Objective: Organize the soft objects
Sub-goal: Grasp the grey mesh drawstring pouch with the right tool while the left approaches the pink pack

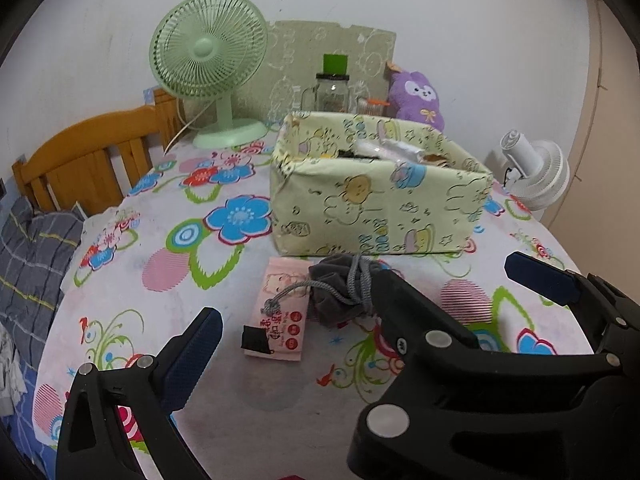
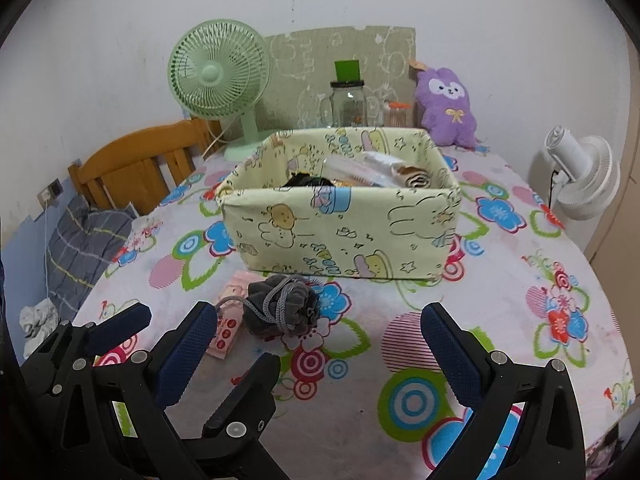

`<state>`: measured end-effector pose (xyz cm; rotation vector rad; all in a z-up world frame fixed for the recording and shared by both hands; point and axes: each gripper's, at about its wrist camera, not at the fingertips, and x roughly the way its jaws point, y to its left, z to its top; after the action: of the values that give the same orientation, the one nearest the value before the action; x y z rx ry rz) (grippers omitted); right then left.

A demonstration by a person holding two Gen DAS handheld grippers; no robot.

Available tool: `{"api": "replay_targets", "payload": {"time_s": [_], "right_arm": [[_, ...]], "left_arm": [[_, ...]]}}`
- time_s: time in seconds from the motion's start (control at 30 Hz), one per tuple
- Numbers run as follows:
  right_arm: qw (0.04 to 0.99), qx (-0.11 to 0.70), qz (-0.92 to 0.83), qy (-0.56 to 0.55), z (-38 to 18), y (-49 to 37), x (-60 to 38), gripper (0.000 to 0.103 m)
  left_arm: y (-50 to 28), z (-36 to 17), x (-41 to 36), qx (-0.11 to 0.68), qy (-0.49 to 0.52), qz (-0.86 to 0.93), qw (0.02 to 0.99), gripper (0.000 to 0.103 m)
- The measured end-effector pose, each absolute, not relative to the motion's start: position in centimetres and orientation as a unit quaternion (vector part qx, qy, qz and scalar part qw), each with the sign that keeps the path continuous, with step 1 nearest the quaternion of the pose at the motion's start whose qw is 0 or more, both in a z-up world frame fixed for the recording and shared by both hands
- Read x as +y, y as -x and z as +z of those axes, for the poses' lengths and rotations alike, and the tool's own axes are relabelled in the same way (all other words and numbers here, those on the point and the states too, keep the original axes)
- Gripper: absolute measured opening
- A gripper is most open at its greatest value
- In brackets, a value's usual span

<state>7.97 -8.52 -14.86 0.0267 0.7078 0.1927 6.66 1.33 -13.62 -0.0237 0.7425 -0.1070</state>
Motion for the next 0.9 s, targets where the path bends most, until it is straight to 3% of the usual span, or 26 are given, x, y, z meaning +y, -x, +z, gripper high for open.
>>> {"api": "replay_targets", "payload": {"time_s": [0.7, 0.9], "right_arm": [[0.914, 0.390, 0.111, 0.003, -18.0, -12.6, -5.7, 0.102], [0.905, 0.408, 0.120, 0.005, -18.9, -13.7, -5.3, 0.095]], "left_arm": [[-10.6, -16.8, 4.0, 0.407, 0.022, -0.040, 0.912, 0.101], [-11.6, -17.7, 4.3, 0.422, 0.025, -0.036, 0.906, 0.101]]}}
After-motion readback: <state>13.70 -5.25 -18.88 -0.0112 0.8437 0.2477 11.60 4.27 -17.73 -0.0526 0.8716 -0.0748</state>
